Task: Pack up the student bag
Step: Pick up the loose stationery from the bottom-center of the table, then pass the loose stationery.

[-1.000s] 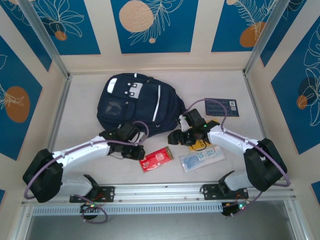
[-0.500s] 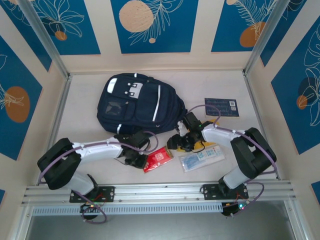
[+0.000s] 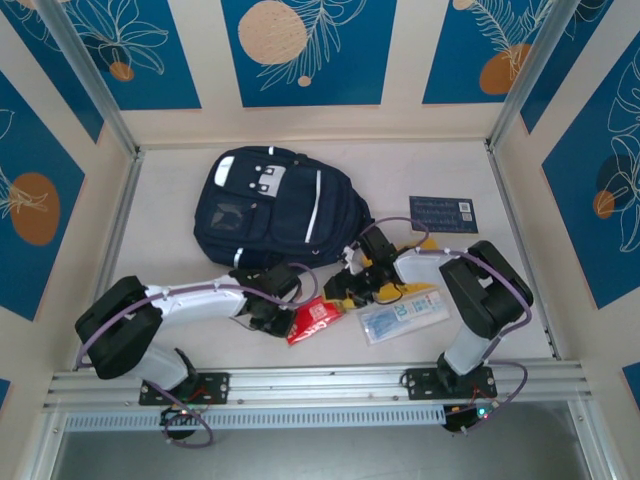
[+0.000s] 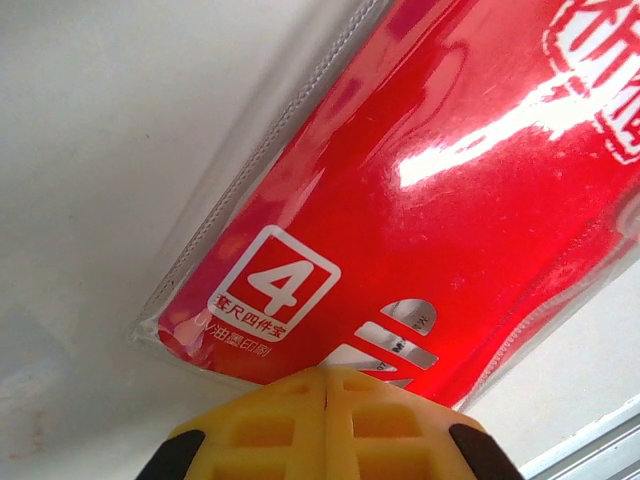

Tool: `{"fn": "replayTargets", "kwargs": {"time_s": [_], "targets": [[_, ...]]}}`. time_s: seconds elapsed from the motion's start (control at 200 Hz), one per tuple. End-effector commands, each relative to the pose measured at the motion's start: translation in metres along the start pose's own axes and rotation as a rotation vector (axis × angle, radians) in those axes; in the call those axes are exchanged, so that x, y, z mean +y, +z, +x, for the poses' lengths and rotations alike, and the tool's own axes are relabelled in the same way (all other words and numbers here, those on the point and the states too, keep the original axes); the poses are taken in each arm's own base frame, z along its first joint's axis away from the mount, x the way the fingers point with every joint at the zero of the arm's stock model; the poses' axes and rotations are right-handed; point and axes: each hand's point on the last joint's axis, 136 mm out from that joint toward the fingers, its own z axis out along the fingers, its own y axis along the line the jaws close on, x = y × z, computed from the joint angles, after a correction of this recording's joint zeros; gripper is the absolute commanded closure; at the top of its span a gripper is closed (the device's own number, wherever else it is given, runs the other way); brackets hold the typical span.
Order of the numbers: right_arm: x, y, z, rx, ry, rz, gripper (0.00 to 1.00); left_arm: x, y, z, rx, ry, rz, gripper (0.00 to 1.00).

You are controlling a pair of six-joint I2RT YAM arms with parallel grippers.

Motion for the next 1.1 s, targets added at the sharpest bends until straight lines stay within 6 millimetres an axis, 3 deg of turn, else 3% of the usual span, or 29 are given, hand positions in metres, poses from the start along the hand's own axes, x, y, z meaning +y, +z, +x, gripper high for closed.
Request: {"fn": "replayTargets", "kwargs": {"time_s": [0.0,0.115,0.31,0.495,0.7,0.91,1.095], "targets": [[0.008,0.013,0.021,0.109,0.042,-0.109,0.54,0.01,0.011,0.008,0.012,0.032,-0.053,0.95],[0.005,0.012,0.02,0.098,0.048,-0.091,0.66,0.012,0.007,0.007,-0.003,0.031,-0.064,0.94],[-0.001,-0.012,0.009,-0.019,0.04,-0.012,0.92,0.015,-0.012,-0.002,-0.061,0.024,-0.107,0.79],[0.008,-0.045,-0.001,-0.177,0.007,-0.022,1.0,0.01,-0.059,-0.023,-0.174,0.031,-0.136,0.54],[0.044,-0.093,-0.011,-0.393,-0.063,-0.202,1.0,0.006,-0.114,-0.053,-0.347,-0.07,-0.057,0.12],[0.092,-0.133,0.002,-0.502,-0.201,-0.367,0.99,-0.005,-0.139,-0.077,-0.457,-0.229,0.293,0.1],[0.113,-0.146,0.014,-0.495,-0.241,-0.456,0.99,-0.045,-0.169,-0.088,-0.53,-0.129,0.581,0.13]]}}
